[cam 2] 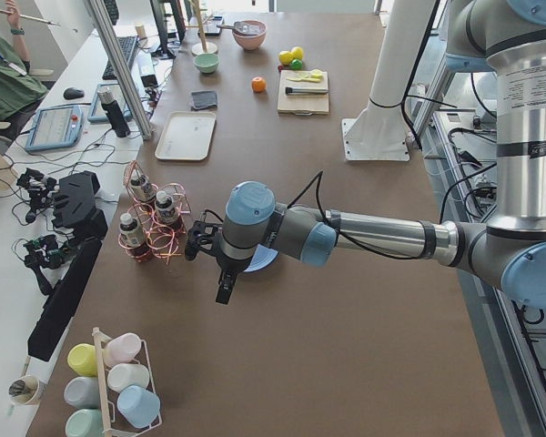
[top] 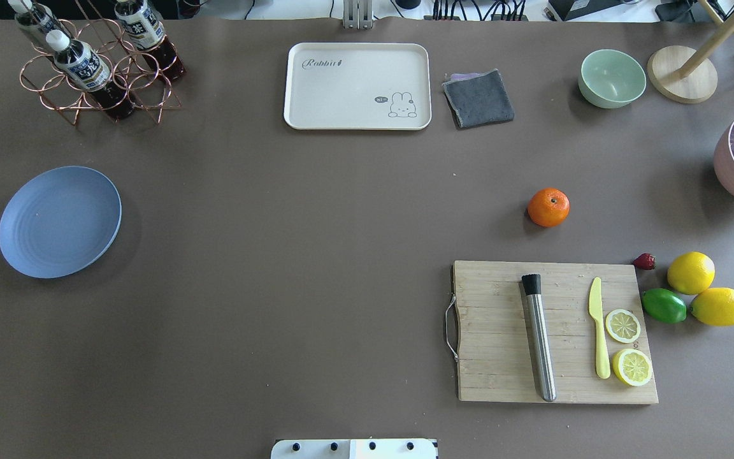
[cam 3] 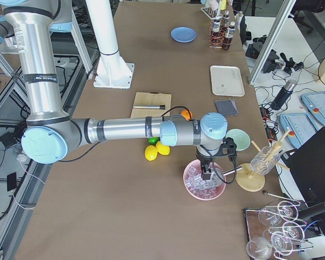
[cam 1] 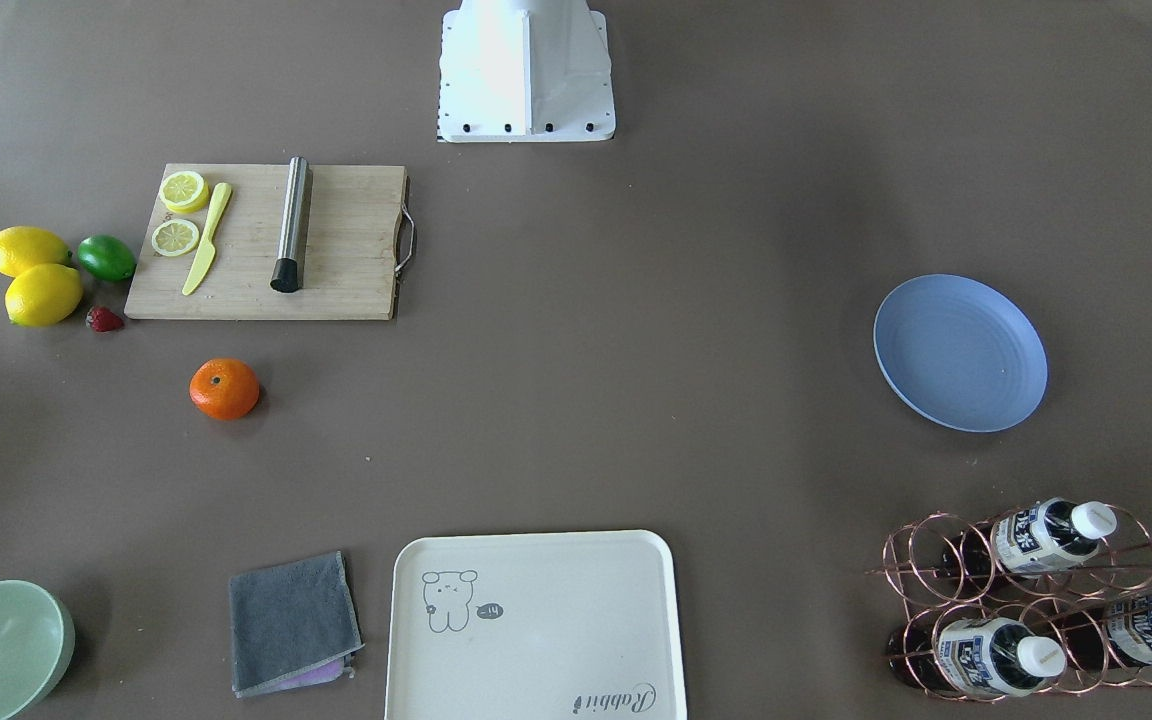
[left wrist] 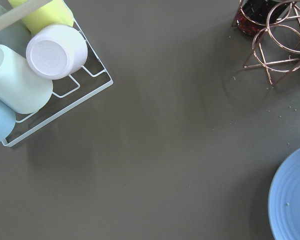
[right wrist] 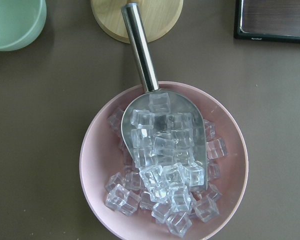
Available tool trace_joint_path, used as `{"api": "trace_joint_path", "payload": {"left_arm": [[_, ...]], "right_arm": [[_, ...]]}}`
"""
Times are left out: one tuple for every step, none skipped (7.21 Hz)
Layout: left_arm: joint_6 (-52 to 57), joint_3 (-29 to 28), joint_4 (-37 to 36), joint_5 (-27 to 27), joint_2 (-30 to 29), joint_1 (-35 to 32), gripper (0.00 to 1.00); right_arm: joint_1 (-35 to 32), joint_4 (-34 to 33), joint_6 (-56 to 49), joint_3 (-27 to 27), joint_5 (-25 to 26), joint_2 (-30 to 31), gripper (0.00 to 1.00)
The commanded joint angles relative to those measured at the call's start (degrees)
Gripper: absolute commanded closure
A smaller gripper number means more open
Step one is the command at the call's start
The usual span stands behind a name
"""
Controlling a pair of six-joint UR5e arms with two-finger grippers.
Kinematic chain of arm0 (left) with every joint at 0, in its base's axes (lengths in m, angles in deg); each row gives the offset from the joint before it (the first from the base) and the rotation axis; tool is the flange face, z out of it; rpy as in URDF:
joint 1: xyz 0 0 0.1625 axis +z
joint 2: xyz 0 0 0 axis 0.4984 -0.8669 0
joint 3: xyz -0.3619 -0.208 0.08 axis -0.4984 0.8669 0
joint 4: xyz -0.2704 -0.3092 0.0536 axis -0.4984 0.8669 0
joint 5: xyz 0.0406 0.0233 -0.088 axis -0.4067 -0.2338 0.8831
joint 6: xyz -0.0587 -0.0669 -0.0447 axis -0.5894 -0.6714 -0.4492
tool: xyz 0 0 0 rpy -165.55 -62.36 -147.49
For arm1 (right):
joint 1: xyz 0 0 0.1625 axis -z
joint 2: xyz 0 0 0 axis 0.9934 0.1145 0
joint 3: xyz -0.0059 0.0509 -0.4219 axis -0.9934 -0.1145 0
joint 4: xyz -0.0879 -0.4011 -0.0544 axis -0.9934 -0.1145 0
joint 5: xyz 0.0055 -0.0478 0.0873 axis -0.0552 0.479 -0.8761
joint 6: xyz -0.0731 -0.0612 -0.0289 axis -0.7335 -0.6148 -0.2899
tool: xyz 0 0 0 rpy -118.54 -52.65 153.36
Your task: Pick orange to plate
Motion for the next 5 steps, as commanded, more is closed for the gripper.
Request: {"api": "trace_joint_path", "payload": {"left_arm": [[-0.06,-0.08,-0.42,0.25,0.0,-0.09,0.02],[-0.06,0.09,-0.34,0.25,0.26,-0.09,0.02],[-0.06,-0.08,-0.34,0.25,0.26,-0.09,0.02],[-0.15,-0.26,-0.34,0.17,0.08,-0.01,0.02],[-0.07,-0.35,-0.34,0.17,0.08,0.0,0.02]], "right_arm": [[-1.05,-0.01,-0.03,0.06,0.13,0.7,0.0],[-1.15,-0.01,-0.03,0.06,0.05,0.88,0.0],[-1.15,-0.01,0.06,0.32,-0.13,0.88,0.0],[-1.15,-0.01,0.06,0.32,-0.13,0.8,0.0],[-1.15,-0.01,0.06,0.58,-0.13,0.88,0.0]]}}
